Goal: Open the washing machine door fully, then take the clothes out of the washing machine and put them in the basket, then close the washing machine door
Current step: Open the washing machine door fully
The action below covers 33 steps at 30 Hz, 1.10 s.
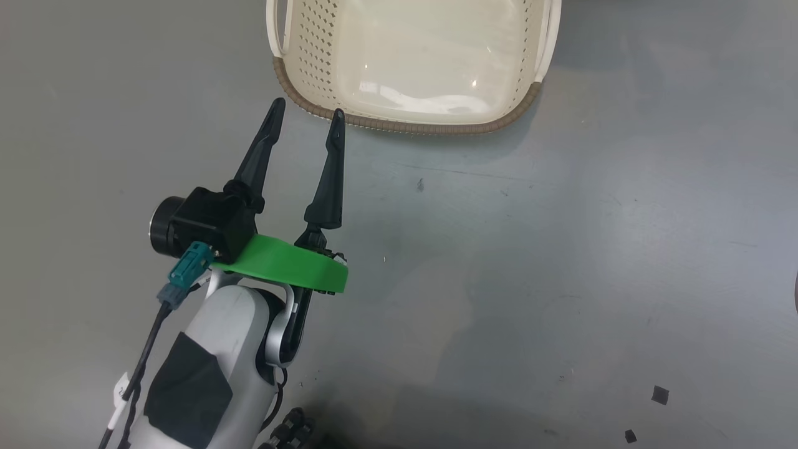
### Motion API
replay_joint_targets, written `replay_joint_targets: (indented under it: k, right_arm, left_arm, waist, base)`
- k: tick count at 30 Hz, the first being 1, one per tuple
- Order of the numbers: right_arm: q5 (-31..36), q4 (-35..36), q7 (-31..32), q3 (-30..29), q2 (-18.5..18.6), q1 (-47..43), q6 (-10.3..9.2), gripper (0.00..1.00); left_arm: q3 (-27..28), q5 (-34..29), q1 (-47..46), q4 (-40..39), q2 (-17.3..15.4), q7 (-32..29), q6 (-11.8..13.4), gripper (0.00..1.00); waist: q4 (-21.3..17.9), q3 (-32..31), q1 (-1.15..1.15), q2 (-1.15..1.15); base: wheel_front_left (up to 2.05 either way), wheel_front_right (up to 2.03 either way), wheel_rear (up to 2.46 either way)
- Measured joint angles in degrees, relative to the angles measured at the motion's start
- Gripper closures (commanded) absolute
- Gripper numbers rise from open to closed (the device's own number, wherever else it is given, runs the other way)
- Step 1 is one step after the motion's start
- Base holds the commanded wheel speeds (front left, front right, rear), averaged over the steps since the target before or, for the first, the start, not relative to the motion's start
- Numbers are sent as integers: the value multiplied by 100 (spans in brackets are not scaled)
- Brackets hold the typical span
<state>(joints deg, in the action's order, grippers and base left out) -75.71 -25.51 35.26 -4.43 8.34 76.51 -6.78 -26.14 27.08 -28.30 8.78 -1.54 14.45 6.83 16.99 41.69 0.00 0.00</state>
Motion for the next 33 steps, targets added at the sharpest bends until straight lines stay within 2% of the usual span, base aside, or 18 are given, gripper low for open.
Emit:
replay_joint_targets:
  k: [16, 33]
  right_arm:
    - [-244, -481, 463, -16, 110, -259, 18, 100]
    - [-506, -799, 955, 41, -27, -939, 119, 100]
  left_arm:
    - [-20, 8, -18, 163, 5, 0, 0, 0]
    - [43, -2, 16, 321, 5, 0, 0, 0]
  waist:
    - [4, -367, 0, 0]
    - [-52, -903, 0, 0]
  base:
    - [0, 0, 0]
    - [0, 0, 0]
